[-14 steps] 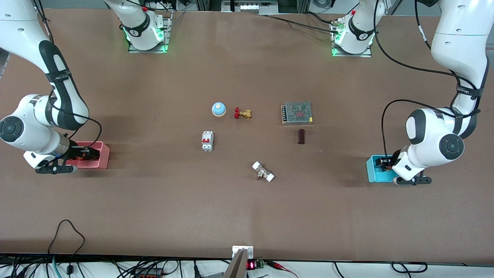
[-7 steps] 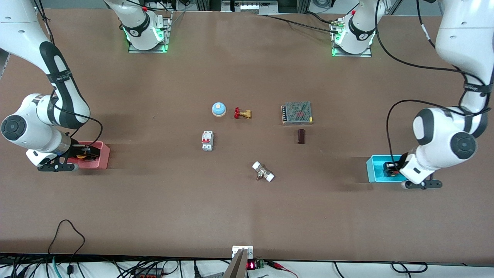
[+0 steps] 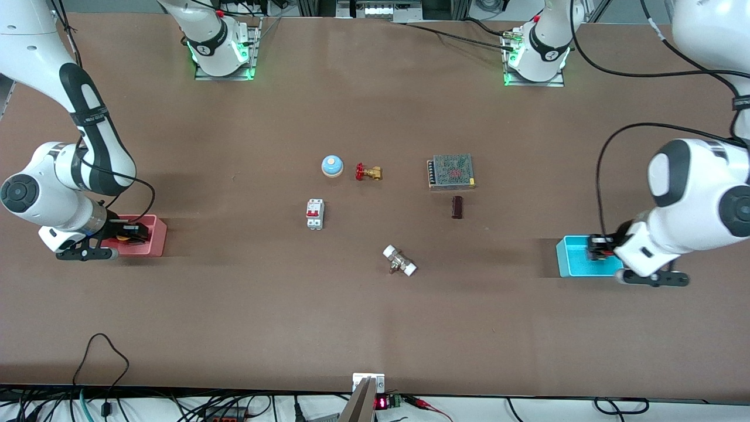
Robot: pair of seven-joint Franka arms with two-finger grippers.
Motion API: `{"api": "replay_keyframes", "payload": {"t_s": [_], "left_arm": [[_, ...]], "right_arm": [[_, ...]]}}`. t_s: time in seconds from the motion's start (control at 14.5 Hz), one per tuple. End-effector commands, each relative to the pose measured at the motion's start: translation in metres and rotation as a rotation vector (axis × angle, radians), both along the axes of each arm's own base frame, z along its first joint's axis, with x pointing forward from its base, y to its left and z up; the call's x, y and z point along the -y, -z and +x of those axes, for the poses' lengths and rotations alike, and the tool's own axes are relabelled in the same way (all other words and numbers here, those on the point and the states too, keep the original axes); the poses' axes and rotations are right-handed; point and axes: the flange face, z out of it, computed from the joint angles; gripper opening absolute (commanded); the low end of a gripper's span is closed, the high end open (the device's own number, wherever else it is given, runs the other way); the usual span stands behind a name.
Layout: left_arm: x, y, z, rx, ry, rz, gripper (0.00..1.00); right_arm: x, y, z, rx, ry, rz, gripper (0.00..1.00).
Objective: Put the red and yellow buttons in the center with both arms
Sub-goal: 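Lift the yellow button with the right gripper while the left gripper lifts the red button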
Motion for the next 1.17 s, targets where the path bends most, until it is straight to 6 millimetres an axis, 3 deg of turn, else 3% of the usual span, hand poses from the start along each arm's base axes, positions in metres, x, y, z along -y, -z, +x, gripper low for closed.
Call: {"api": "replay_keyframes", "payload": {"t_s": [0.0,0.07,0.21,0.28,0.41,0.55,0.76,0.97,1.1], "left_arm": [[0.071,0.027,-0.001,-0.039,-0.005,0.007,0.22],[0.107,0.037,0.001,-0.028,-0.017,0.005,0.22],[0.174,0.06,0.003,-0.019,-0.051,0.004,0.22],[0.202,0.072,0.002,-0.018,-0.059,0.002,0.22],[0.237,0.1,0.0,0.006,-0.061,-0.007,0.23],[0.25,0.116,-0.003,0.031,-0.042,-0.005,0.23],[0.253,0.142,-0.008,0.018,-0.036,0.0,0.23],[0.252,0.16,-0.012,0.019,-0.033,-0.001,0.26],[0.25,0.17,-0.013,0.007,-0.028,0.005,0.27]], "right_arm": [[0.001,0.001,-0.003,0.003,-0.009,0.0,0.29],[0.0,0.002,-0.003,0.002,-0.01,0.001,0.2],[0.0,0.001,-0.003,0.001,-0.018,0.0,0.11],[0.0,-0.002,-0.002,0.006,-0.019,-0.001,0.1],[0.001,-0.015,0.0,0.02,-0.025,-0.008,0.1],[0.0,-0.047,-0.002,-0.005,-0.035,-0.017,0.11],[-0.01,-0.118,-0.014,-0.06,-0.045,-0.027,0.11],[-0.072,-0.162,-0.018,-0.071,-0.078,-0.009,0.11],[-0.131,-0.165,-0.019,-0.079,-0.018,-0.004,0.11]]}}
